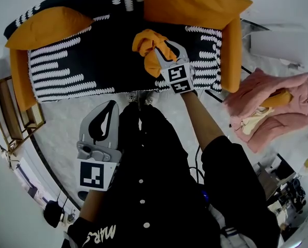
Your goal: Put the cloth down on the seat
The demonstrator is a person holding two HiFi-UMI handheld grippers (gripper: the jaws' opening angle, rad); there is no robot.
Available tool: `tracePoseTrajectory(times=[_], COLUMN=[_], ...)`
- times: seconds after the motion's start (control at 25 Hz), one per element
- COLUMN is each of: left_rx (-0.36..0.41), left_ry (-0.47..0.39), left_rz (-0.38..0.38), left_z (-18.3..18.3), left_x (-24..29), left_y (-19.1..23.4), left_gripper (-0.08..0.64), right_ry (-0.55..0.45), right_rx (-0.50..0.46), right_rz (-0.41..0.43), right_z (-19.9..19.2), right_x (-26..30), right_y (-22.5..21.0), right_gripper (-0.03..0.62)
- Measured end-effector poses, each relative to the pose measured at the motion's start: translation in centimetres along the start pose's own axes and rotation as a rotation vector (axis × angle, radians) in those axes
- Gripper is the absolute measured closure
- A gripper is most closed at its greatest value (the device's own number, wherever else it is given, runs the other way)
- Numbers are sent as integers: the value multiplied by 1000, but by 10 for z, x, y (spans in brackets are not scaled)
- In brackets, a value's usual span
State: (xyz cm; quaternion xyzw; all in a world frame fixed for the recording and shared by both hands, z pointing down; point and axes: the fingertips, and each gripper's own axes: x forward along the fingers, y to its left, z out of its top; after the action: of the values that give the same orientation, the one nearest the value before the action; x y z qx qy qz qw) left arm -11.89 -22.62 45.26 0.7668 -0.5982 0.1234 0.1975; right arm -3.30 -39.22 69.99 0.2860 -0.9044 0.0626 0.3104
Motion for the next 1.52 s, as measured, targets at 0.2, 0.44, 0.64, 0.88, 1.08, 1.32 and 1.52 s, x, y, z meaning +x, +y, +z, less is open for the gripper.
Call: tracePoseTrajectory(times=[0.2,0.44,0.64,0.88,1.08,1.32,1.52], left_rx=[6,31,50,71,85,113,144], left_ry=[-9,-55,-56,-62,-90,-144,-197], left_rz=[-4,-18,-49,-88,-125,-136,-141], left_z=[3,12,13,18,27,40,59], left_x=[1,8,11,16,13,14,10], left_y=[2,1,-1,-6,-10,-10,-10], left_gripper=[560,560,560,560,560,560,560], right_ry=[-17,-56,-120,-193,-243,-326,-414], right_rx=[-2,-22,6,77,145,176,225], right_rz=[-22,-19,-27,-70,-132,-184,-239], right_z=[9,31,59,88,102,120,137], right_x=[-9,-33,-72,-131,-182,-244,-287], right_y=[-1,4,7,-2,-13,-9,-18], right_gripper=[459,506,560,566,566,566,566])
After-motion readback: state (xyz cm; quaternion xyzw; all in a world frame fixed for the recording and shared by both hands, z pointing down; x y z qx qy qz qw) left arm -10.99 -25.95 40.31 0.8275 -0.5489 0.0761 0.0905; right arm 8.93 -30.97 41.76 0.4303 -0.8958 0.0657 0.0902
